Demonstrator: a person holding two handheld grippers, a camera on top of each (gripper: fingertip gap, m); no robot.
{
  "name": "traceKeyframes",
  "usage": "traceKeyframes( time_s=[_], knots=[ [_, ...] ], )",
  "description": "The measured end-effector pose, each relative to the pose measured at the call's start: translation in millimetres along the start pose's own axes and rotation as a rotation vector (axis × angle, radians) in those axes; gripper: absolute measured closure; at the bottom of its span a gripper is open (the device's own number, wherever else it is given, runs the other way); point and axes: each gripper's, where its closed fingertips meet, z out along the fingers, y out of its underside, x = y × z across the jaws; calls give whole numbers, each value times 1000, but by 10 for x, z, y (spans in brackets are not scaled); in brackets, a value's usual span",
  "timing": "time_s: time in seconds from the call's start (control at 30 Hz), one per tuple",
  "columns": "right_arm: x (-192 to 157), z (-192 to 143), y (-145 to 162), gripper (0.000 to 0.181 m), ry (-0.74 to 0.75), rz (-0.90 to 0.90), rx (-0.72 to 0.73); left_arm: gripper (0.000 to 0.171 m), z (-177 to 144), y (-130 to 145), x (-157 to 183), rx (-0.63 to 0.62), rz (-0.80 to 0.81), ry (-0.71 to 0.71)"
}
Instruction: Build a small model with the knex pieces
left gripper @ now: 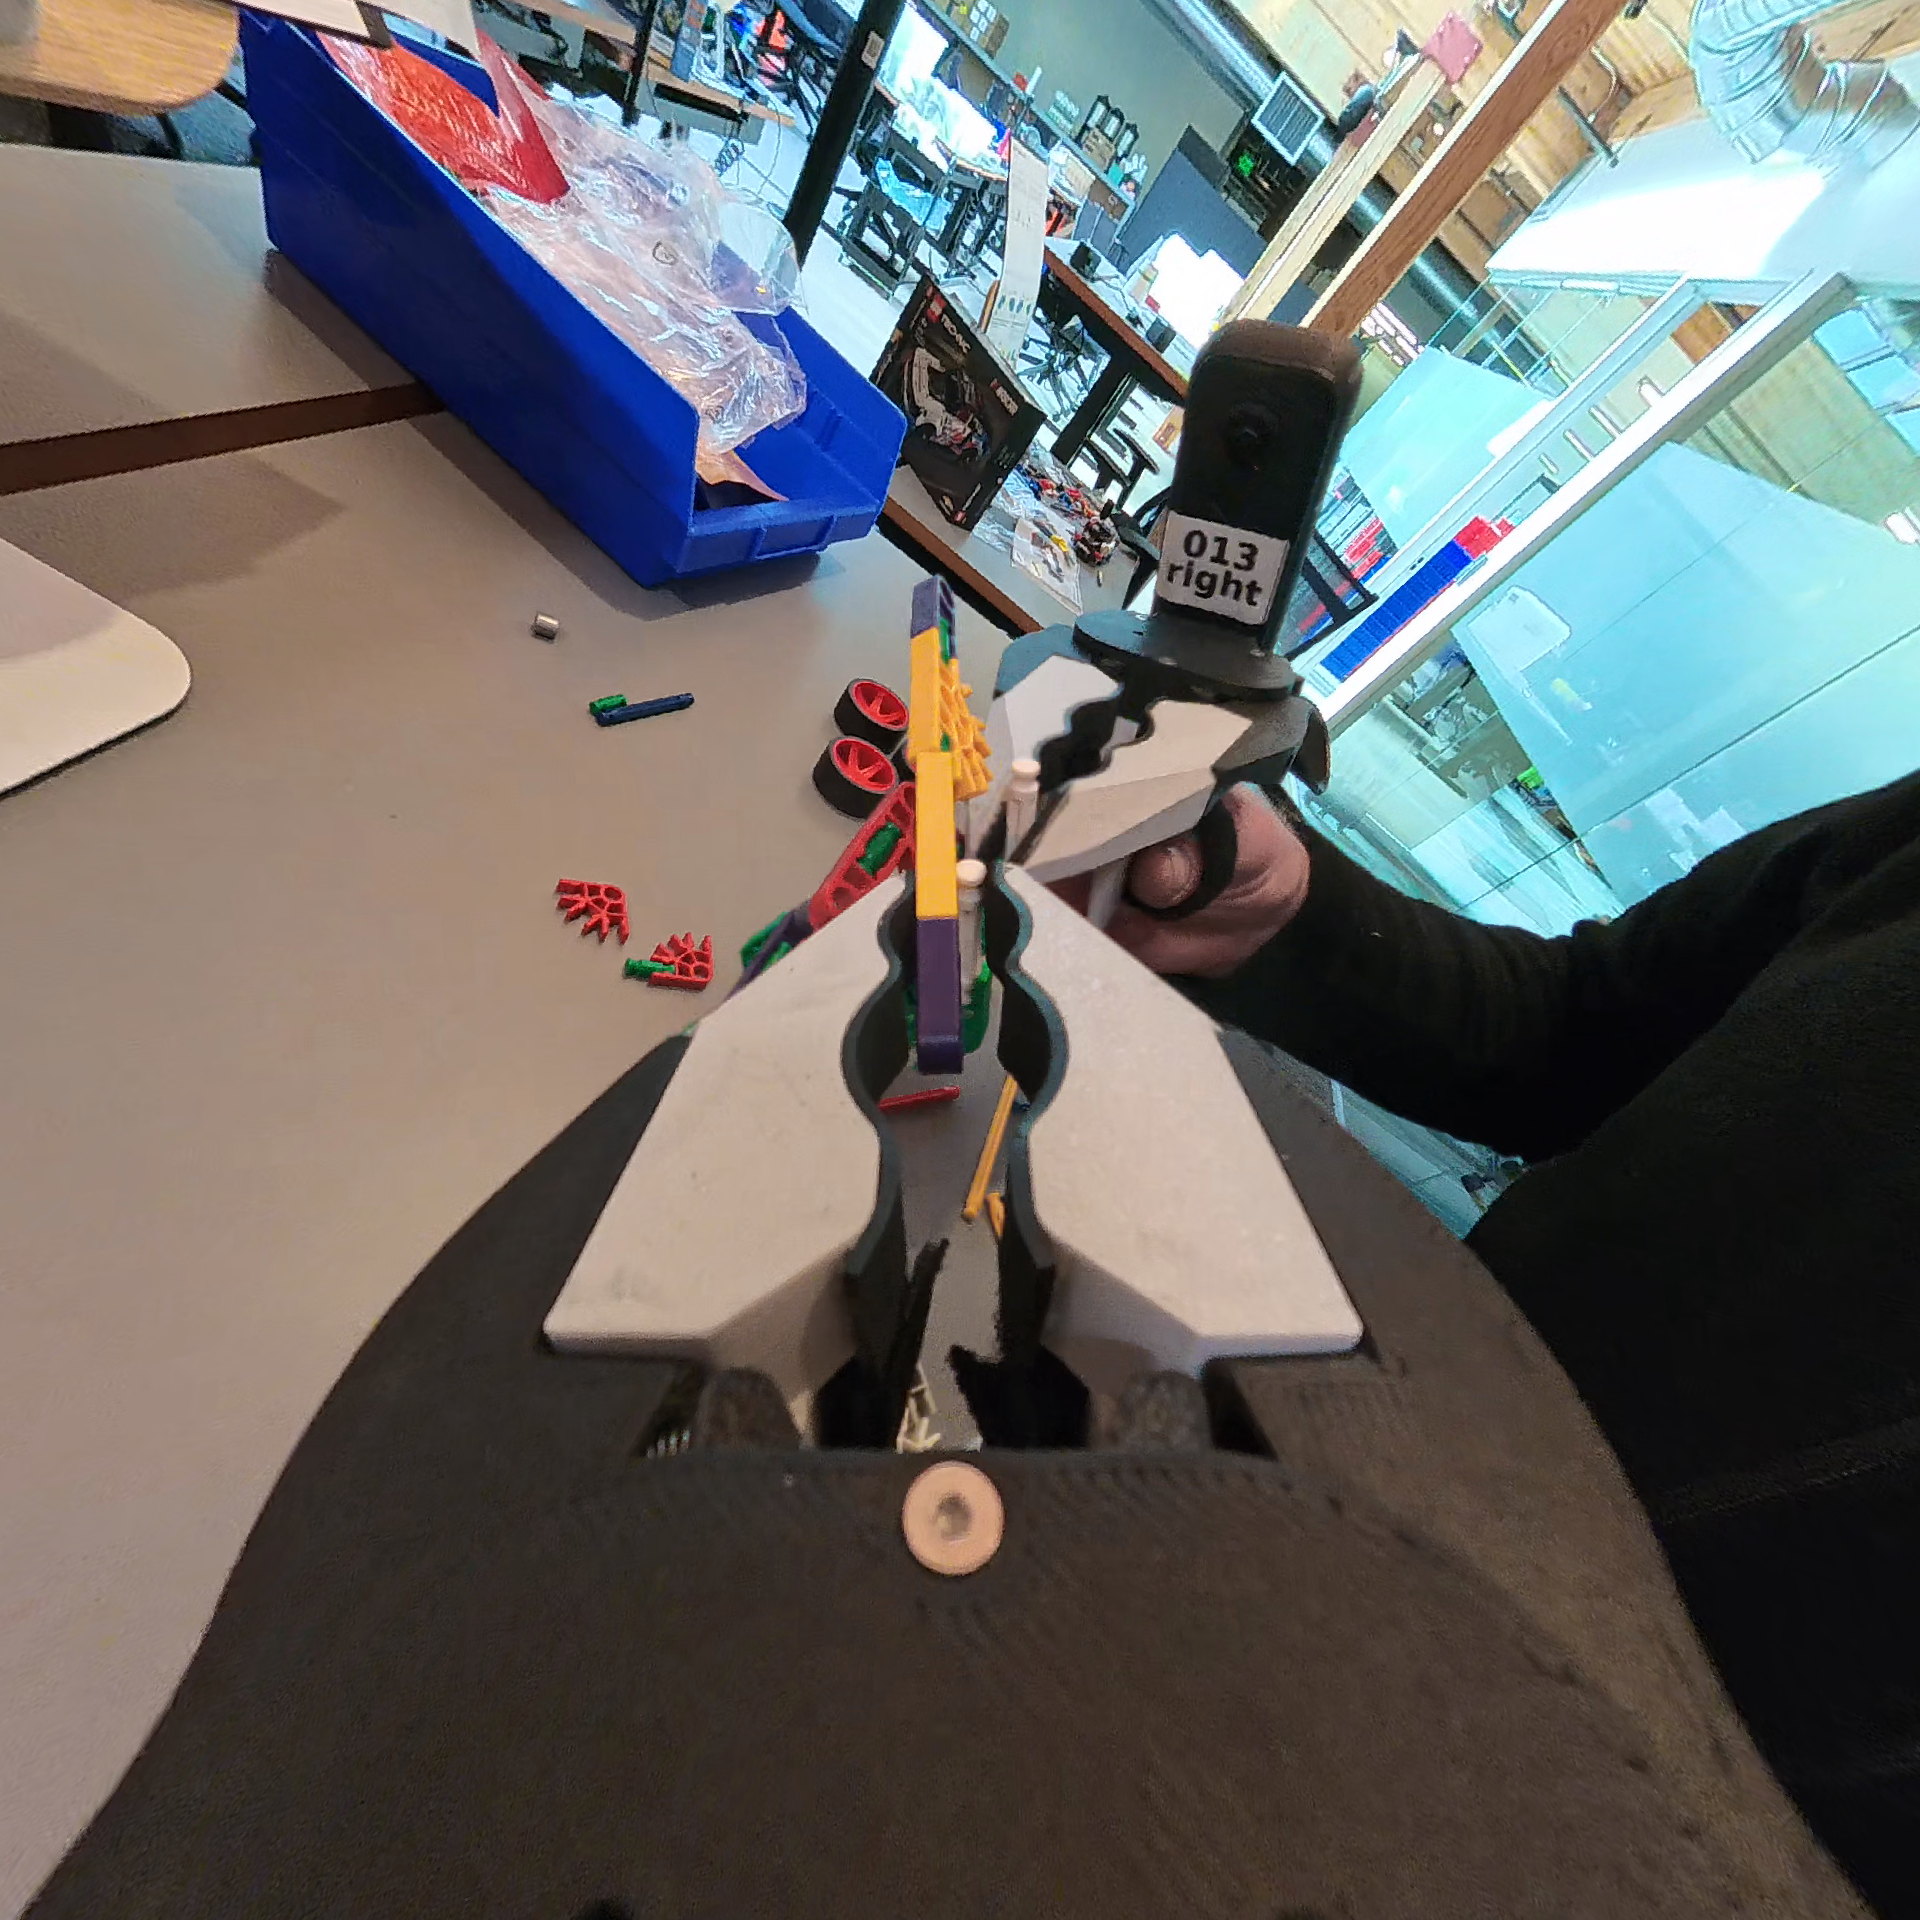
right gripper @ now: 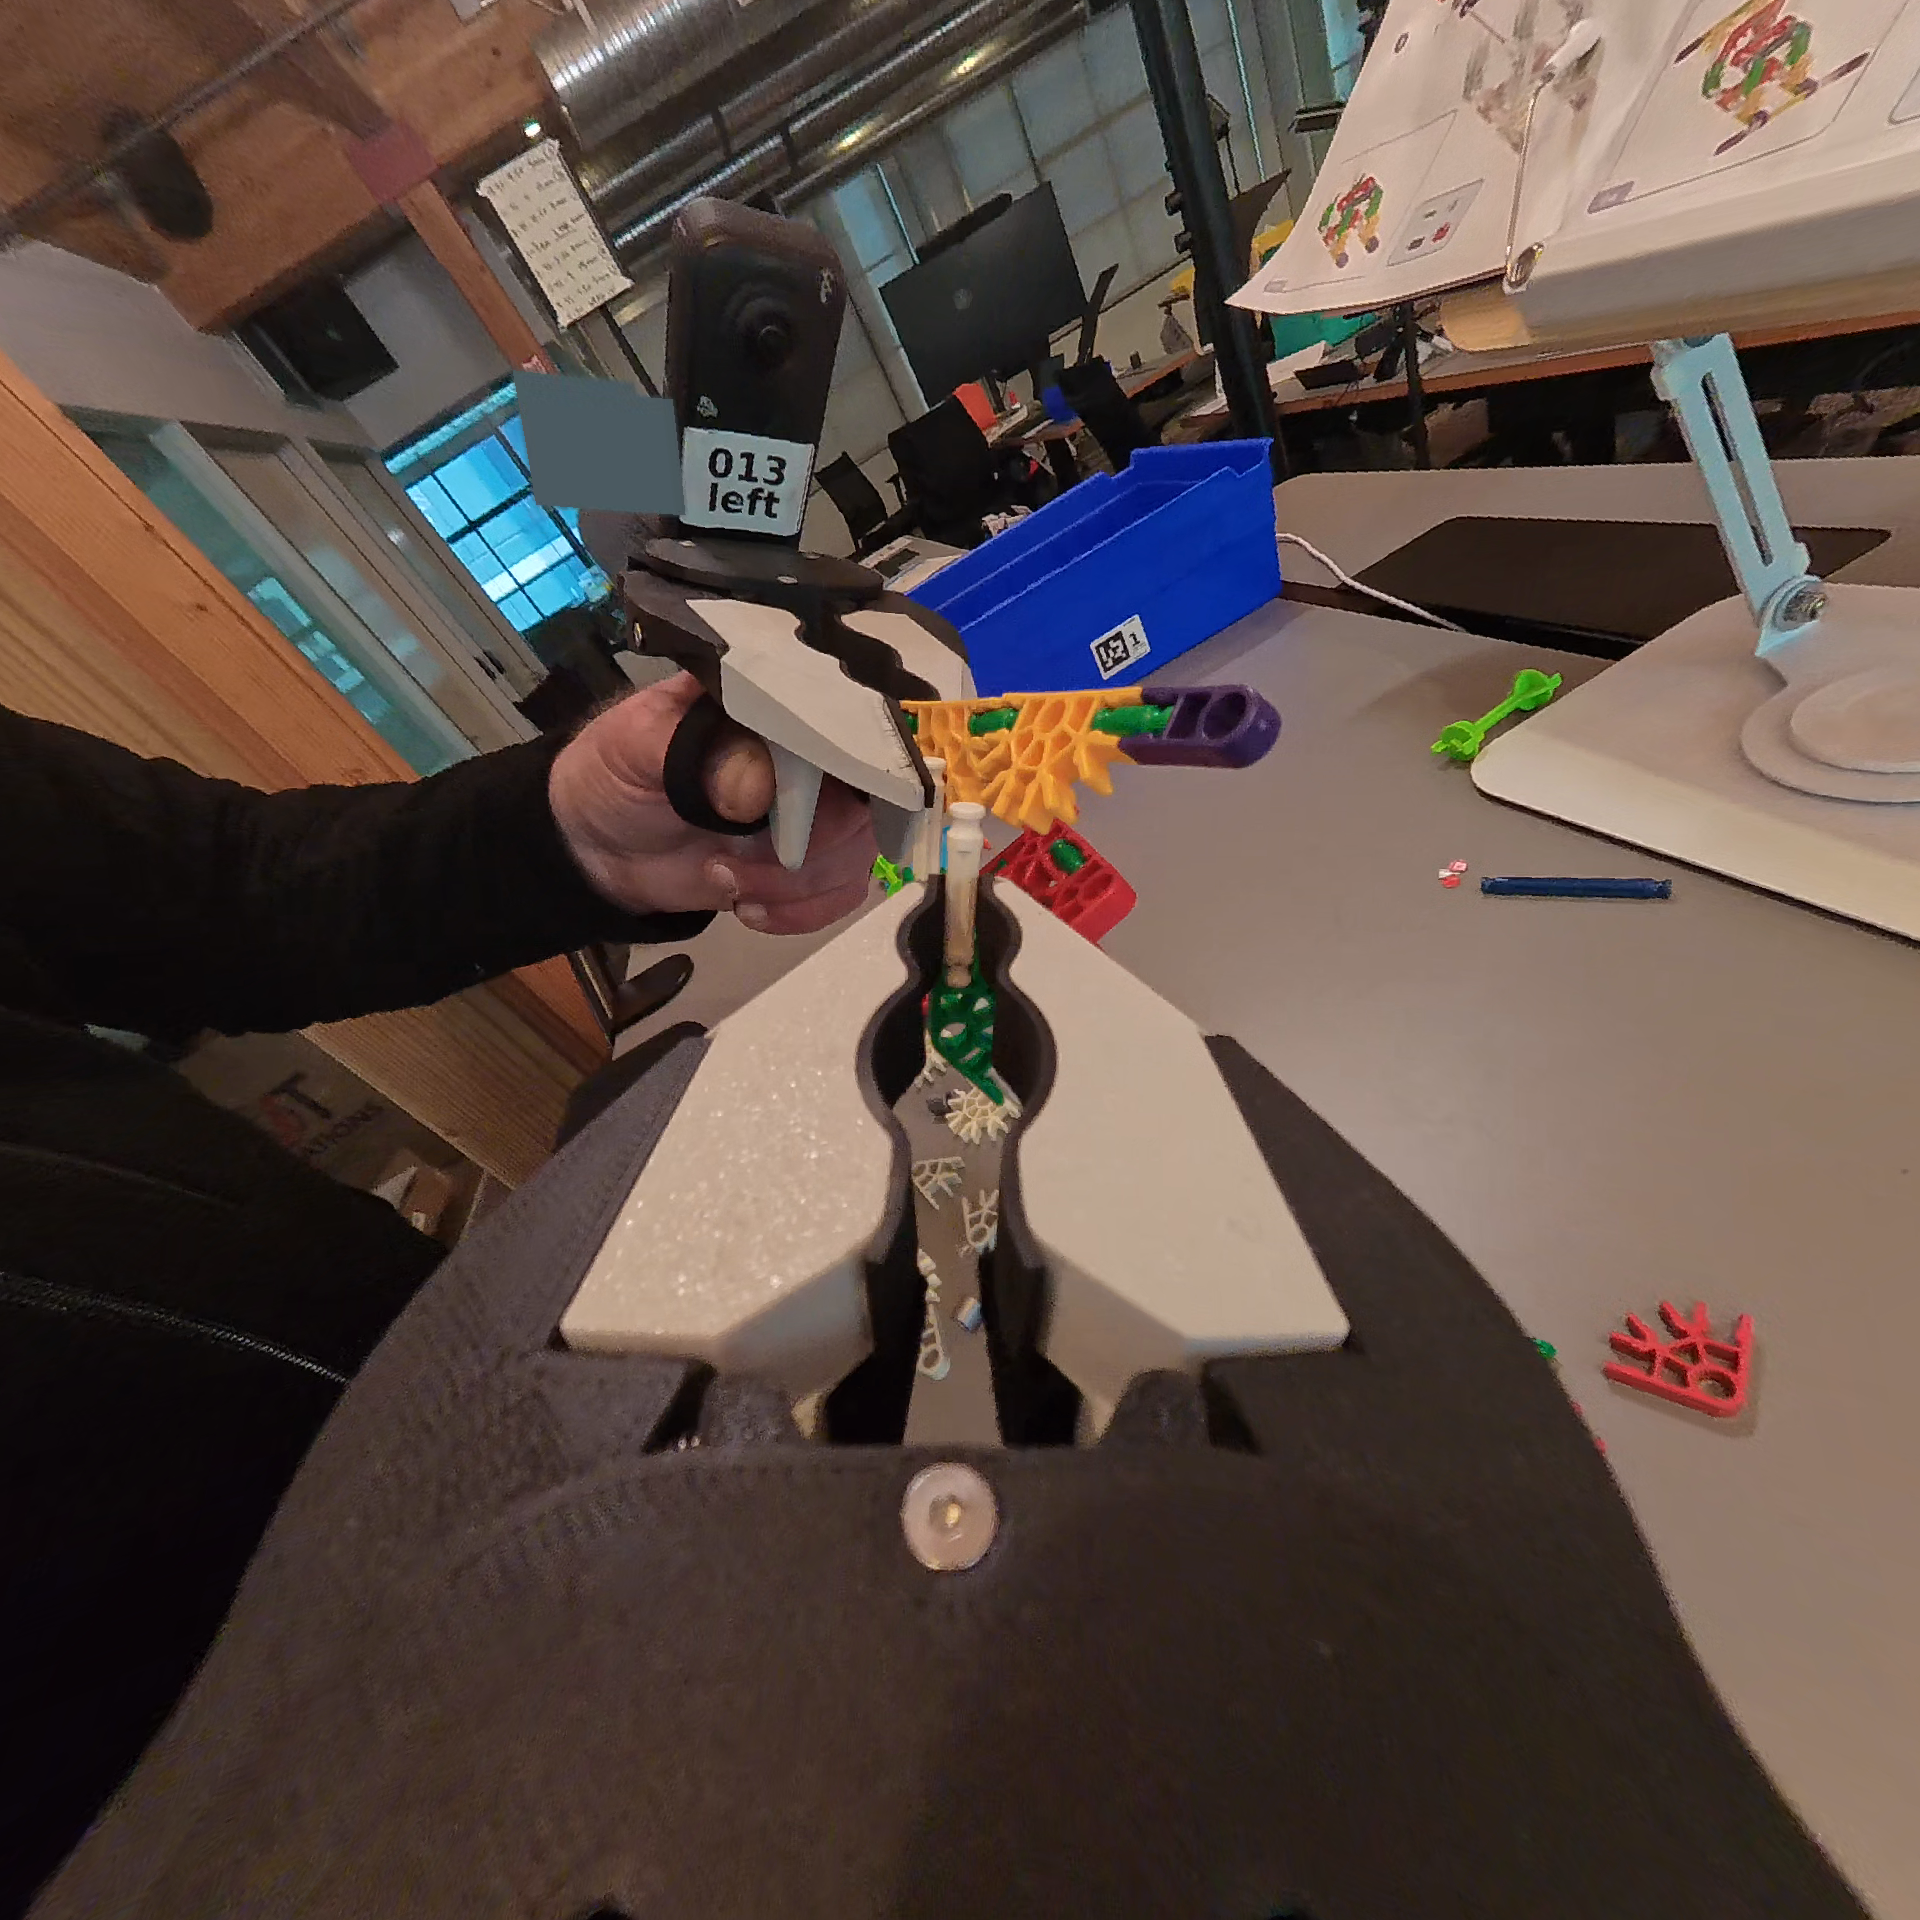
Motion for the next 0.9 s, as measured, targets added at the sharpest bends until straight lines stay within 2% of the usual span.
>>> traceKeyframes(
  time_s=[0.13, 0.33, 0.47, 0.6, 0.67, 0.73, 0.8, 0.9],
  knots=[
    [-30, -13, -40, 180, -66, 77, 38, 164, -13, -13, 70, 18, -9, 30],
    [-94, 24, 14, 180, -156, 163, -11, 164, -66, 51, 99, -2, 38, 32],
    [-119, 27, 42, 181, -180, 162, -34, 163, -86, 96, 121, -46, 121, 21],
    [-136, 53, 64, 181, -188, 131, -55, 154, -99, 80, 159, -39, 86, 83],
    [-154, 68, 74, 181, -194, 119, -65, 153, -93, 93, 176, -68, 91, 108],
    [-162, 76, 78, 181, -198, 114, -73, 145, -84, 97, 189, -105, 98, 130],
    [-163, 82, 78, 181, -196, 107, -77, 146, -72, 85, 196, -134, 90, 156],
    [-167, 93, 81, 181, -193, 102, -80, 164, -58, 37, 192, -138, 75, 189]
  ],
)
